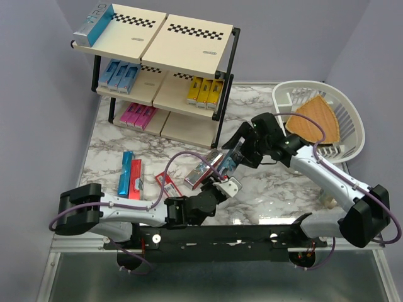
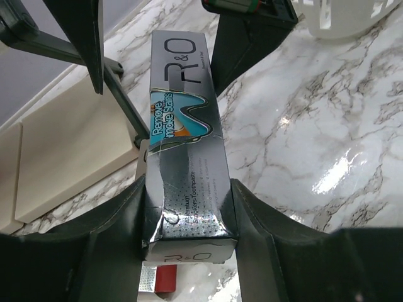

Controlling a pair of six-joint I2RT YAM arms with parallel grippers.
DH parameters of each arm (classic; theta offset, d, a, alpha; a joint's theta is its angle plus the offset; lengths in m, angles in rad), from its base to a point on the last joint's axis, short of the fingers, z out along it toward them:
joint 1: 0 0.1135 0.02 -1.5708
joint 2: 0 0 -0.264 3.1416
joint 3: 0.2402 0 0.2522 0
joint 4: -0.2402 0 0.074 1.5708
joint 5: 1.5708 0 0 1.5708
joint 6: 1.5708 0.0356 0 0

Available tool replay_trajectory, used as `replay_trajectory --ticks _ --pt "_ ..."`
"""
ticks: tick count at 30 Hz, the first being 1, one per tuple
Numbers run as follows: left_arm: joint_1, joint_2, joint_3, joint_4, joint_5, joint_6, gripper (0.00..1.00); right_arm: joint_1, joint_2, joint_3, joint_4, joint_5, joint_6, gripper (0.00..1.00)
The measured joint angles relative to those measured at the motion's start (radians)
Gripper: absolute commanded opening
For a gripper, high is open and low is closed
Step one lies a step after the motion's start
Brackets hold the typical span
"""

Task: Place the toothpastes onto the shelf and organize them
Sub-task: Place the toothpaste on the shelf.

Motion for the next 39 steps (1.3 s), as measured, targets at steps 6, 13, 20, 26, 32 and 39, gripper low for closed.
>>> replay_trajectory --ticks 6,13,20,26,32,39 --pt "0.036 -0.096 -0.001 -0.031 0.074 -0.016 0.22 -0.014 -0.035 0.013 0.012 0.027 -0.058 1.00" --pt "0.075 -0.200 0.000 -0.117 0.164 -0.051 0.21 -0.102 -0.085 0.043 0.011 0.051 -0.148 1.00" --pt "0.118 -0.252 0.004 -0.237 0.229 -0.094 0.21 -0.164 -0.180 0.130 0.011 0.085 -0.283 1.00" --pt "0.168 -0.286 0.105 -0.366 0.280 -0.109 0.21 -0.168 -0.260 0.201 0.012 0.212 -0.460 1.00" --pt "0.255 -0.300 0.364 -0.481 0.352 -0.110 0.21 -0.168 -0.395 0.145 0.035 0.352 -0.577 1.00" --pt "0.367 -0.253 0.756 -0.609 0.433 -0.070 0.21 -0.168 -0.457 0.078 0.044 0.438 -0.663 1.00"
